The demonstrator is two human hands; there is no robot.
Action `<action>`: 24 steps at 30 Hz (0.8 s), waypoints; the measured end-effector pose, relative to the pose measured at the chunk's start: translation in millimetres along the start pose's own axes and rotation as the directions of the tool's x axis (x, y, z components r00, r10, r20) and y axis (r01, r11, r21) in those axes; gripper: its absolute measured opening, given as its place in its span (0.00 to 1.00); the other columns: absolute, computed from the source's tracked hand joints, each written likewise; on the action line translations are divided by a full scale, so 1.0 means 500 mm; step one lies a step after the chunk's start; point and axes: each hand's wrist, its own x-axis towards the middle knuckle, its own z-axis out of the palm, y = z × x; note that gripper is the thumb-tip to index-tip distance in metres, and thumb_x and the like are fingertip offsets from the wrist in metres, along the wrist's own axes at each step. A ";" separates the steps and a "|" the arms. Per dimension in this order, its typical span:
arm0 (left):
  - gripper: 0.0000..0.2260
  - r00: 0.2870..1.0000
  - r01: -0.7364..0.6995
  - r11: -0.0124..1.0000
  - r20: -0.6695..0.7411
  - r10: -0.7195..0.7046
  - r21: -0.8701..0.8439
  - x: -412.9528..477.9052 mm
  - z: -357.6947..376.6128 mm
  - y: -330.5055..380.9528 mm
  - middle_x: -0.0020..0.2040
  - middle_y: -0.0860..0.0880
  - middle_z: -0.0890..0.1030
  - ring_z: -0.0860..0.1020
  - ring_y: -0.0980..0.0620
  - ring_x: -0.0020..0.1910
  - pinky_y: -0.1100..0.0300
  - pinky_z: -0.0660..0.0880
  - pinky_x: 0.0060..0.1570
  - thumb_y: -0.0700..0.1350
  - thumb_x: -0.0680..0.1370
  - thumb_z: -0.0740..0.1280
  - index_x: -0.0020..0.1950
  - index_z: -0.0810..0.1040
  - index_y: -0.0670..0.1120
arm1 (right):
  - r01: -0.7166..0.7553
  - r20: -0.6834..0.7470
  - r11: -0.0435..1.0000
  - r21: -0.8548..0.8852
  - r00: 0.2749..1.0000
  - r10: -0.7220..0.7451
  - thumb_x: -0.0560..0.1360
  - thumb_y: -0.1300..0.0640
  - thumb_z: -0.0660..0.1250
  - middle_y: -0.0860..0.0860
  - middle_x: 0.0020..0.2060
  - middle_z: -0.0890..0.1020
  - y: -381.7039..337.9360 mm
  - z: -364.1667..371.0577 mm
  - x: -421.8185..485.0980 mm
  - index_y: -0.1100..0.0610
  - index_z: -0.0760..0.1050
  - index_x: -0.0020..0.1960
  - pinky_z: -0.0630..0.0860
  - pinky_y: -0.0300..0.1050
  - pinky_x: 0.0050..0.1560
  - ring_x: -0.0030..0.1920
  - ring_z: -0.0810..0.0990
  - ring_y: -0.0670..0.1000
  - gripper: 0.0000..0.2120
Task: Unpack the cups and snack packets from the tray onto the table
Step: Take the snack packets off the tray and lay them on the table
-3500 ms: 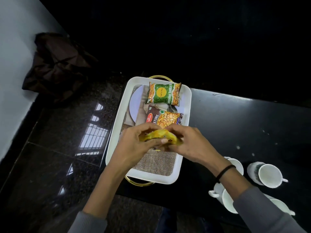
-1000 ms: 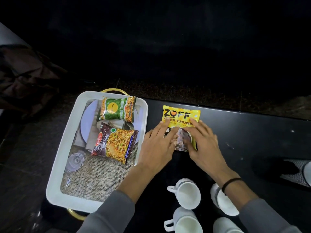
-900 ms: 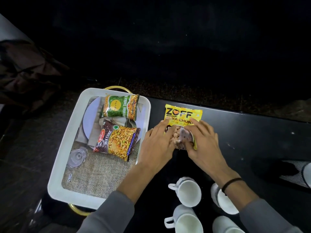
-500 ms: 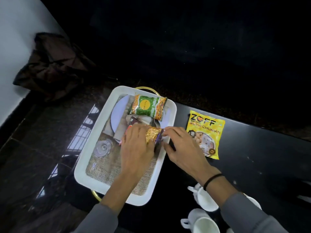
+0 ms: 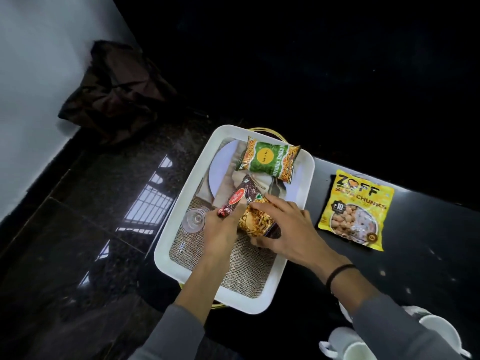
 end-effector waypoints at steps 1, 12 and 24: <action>0.12 1.000 0.028 0.999 0.001 -0.028 -0.028 0.001 0.004 0.002 0.45 0.45 0.87 0.86 0.49 0.44 0.54 0.84 0.43 0.48 0.76 0.75 0.53 0.81 0.42 | 0.001 -0.002 0.999 0.035 1.000 -0.001 0.70 0.36 0.73 0.43 0.80 0.57 -0.001 -0.001 -0.001 0.37 0.63 0.76 0.54 0.58 0.74 0.78 0.57 0.50 0.38; 0.17 0.973 -0.053 0.974 0.209 0.100 -0.219 -0.015 -0.006 0.011 0.46 0.50 0.88 0.85 0.57 0.37 0.63 0.80 0.32 0.41 0.69 0.77 0.57 0.82 0.50 | -0.051 -0.148 0.860 0.507 0.978 0.145 0.68 0.25 0.67 0.19 0.56 0.68 -0.009 -0.027 -0.043 0.30 0.59 0.70 0.70 0.32 0.52 0.56 0.70 0.23 0.35; 0.27 0.888 0.223 0.949 0.448 -0.103 -0.224 -0.051 0.062 0.019 0.61 0.40 0.84 0.82 0.41 0.62 0.41 0.74 0.67 0.63 0.76 0.67 0.67 0.78 0.45 | -0.167 -0.143 0.885 0.435 0.957 0.251 0.59 0.26 0.71 0.41 0.40 0.85 -0.012 -0.111 -0.090 0.44 0.78 0.48 0.82 0.46 0.43 0.41 0.84 0.37 0.27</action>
